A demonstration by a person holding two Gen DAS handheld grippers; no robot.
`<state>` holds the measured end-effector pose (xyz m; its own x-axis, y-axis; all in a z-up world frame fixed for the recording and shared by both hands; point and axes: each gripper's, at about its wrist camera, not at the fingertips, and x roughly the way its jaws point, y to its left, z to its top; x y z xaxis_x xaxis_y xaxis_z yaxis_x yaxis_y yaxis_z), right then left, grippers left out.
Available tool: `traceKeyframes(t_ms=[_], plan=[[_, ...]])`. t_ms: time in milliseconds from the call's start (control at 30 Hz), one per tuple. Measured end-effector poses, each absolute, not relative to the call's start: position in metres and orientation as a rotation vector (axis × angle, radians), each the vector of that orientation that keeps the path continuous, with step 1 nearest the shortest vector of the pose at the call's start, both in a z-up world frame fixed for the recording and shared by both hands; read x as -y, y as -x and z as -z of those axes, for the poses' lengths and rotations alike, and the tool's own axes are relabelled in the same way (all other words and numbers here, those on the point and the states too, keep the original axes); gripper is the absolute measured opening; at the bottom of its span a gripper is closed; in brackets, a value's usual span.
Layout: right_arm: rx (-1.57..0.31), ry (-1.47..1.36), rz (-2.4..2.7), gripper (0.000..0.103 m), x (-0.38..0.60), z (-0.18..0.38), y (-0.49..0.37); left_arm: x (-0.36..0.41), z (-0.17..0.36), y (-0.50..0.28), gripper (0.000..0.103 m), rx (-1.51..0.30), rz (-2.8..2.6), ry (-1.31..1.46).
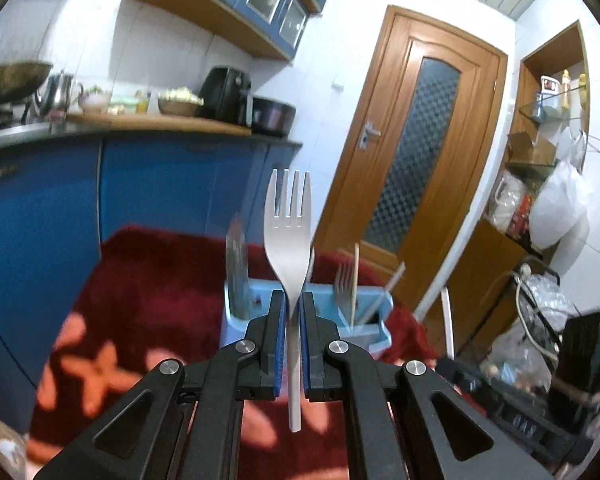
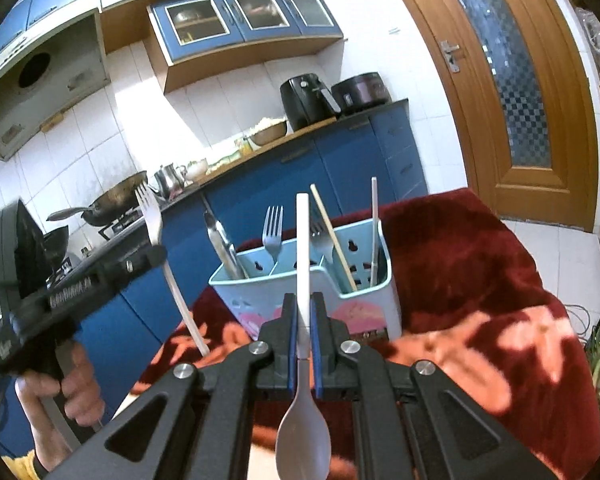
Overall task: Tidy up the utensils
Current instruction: 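Lift the white fork and white spoon up over the blue box, then lower the white fork and spoon into the box slots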
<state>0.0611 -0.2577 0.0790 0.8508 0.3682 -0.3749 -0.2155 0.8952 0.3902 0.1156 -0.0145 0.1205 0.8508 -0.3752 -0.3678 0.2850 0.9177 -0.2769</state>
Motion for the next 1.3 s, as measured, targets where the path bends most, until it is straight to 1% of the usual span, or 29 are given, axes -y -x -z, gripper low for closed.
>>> traceKeyframes(t_ms=[167, 367, 600, 867, 1300], plan=[[-0.435, -0.314, -0.296, 0.008, 0.259, -0.078, -0.065, 0.017, -0.139, -0.132, 0.006, -0.347, 0.312, 0.179], [-0.399, -0.304, -0.269, 0.008, 0.265, -0.081, -0.072, 0.027, -0.14, -0.148, 0.006, -0.288, 0.288, 0.145], [-0.348, -0.299, -0.233, 0.008, 0.274, -0.086, -0.077, 0.03, -0.12, -0.169, 0.006, -0.292, 0.271, 0.157], [-0.331, -0.299, -0.216, 0.008, 0.276, -0.088, -0.086, 0.039, -0.101, -0.174, 0.006, -0.326, 0.275, 0.149], [-0.298, -0.243, -0.205, 0.008, 0.262, -0.097, -0.097, 0.042, -0.089, -0.181, 0.006, -0.353, 0.276, 0.14]])
